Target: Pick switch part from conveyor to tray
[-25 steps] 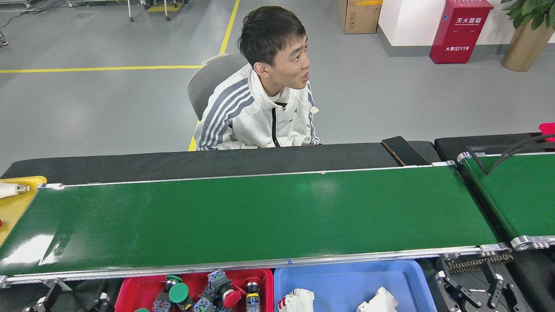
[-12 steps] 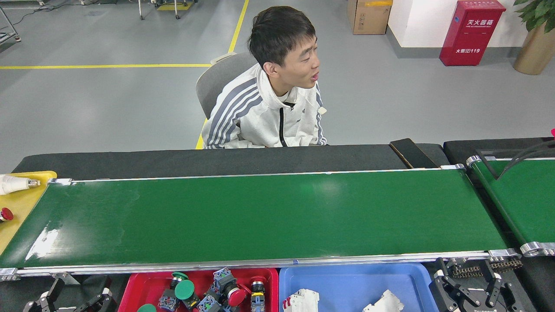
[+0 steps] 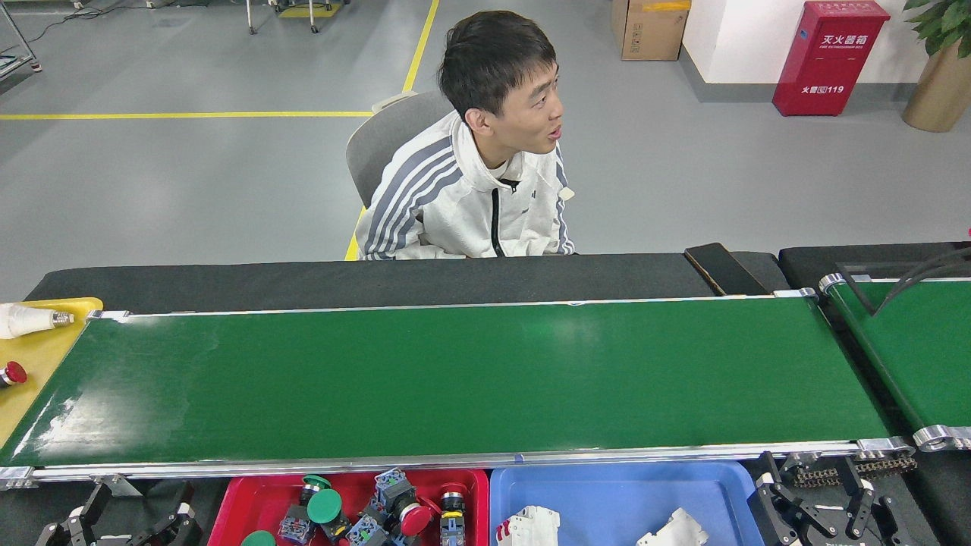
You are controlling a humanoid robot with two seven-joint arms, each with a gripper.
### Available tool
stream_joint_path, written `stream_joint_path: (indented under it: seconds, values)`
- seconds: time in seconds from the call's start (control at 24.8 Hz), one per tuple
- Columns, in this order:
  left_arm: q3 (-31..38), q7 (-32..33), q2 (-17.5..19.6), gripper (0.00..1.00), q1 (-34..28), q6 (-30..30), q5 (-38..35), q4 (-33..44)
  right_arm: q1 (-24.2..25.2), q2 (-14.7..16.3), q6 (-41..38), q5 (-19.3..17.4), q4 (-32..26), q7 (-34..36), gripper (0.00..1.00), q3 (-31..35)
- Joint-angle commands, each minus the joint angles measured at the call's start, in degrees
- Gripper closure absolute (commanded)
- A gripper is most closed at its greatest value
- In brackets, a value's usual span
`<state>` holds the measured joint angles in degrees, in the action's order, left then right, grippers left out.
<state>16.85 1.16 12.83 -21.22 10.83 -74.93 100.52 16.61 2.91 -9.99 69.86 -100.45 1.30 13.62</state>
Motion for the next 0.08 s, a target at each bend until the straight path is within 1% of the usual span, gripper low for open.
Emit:
stream_joint_path:
  seconds: [0.0,0.04]
  values:
    - [0.3,-0.5,0.4,0.00,0.2,0.1,0.1,0.7,-0.4,-0.5,0.0,-0.2,-0.9,0.1,0.01,0.2]
    - [0.3,-0.5,0.4,0.00,0.2,0.1,0.1,0.7,-0.4,-0.5,0.0,-0.2,-0.9,0.1,0.01,0.2]
